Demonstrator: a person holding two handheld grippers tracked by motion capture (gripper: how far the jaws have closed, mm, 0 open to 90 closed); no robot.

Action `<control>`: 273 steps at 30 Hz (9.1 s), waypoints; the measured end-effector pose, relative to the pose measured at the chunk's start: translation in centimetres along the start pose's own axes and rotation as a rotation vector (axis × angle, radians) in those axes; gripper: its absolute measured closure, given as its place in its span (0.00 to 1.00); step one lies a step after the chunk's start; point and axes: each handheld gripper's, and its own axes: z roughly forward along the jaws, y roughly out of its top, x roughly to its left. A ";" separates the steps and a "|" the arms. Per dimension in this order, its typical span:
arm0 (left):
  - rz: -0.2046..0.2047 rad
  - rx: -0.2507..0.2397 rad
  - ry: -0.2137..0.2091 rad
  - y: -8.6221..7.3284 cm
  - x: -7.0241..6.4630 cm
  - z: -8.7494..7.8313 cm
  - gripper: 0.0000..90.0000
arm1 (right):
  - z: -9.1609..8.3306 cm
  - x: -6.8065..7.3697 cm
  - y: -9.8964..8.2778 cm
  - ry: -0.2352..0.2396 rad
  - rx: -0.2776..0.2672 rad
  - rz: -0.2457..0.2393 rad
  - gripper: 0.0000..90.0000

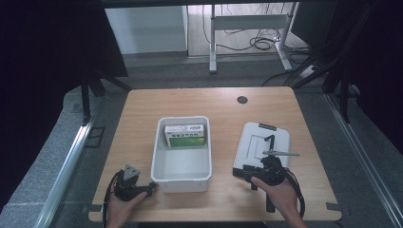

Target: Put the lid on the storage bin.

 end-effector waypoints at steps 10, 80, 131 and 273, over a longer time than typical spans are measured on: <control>0.010 -0.001 -0.010 -0.1 0.2 -0.2 0.16 | 0.2 0.2 0.0 -0.011 0.003 0.002 0.40; 0.015 -0.004 -0.018 -0.5 0.6 -0.5 0.16 | -3.5 -1.1 7.6 -0.125 -0.067 0.026 0.40; 0.012 -0.004 -0.013 -0.4 0.6 -0.4 0.16 | -3.6 -6.9 10.1 -0.409 0.043 0.147 0.40; 0.012 -0.005 -0.012 -0.4 0.6 -0.4 0.16 | -7.8 0.3 14.8 -0.105 0.044 0.360 0.94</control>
